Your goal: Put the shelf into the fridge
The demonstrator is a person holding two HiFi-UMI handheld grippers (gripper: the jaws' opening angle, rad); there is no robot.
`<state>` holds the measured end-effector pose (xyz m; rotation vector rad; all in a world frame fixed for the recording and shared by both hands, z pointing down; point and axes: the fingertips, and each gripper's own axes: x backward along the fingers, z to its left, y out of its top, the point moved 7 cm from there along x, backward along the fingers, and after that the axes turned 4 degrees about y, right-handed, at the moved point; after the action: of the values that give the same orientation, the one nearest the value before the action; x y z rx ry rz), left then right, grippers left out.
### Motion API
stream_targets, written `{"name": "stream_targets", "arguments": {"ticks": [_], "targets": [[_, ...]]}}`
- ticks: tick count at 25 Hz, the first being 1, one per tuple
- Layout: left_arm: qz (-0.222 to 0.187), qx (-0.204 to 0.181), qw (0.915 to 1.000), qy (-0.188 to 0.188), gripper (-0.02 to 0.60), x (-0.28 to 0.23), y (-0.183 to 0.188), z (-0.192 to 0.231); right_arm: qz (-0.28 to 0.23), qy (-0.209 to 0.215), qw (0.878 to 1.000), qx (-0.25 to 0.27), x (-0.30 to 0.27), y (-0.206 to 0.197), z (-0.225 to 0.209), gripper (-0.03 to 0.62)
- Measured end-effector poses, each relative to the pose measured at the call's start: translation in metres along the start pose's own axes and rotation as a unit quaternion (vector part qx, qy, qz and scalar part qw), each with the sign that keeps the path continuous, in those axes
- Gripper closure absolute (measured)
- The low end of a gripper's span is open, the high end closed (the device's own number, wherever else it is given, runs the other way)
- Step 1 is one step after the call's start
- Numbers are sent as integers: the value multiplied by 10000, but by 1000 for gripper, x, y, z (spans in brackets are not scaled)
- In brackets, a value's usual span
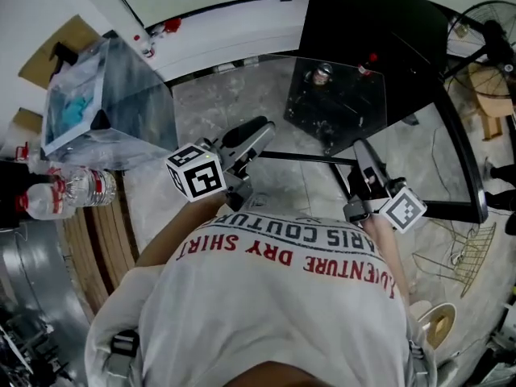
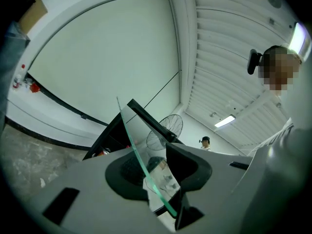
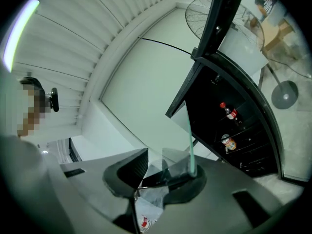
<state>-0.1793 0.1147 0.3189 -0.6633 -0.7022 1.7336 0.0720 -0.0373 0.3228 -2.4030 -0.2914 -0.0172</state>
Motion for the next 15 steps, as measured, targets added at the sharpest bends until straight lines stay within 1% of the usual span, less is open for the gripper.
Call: {"name": "stream_targets", "arguments": {"ticks": [6,11,15], "targets": [[424,-32,9984,-370,457,-24,17,35,-431,-374,9984,29,-14,-11,-11,511],[728,-27,9950,-686,456,-48,20,51,-770,-702,9946,34,-12,-15,-20,510],[929,4,9916,-904,456,-66,22,60,-923,-982,9909,75,-9,-16,-25,510]]}}
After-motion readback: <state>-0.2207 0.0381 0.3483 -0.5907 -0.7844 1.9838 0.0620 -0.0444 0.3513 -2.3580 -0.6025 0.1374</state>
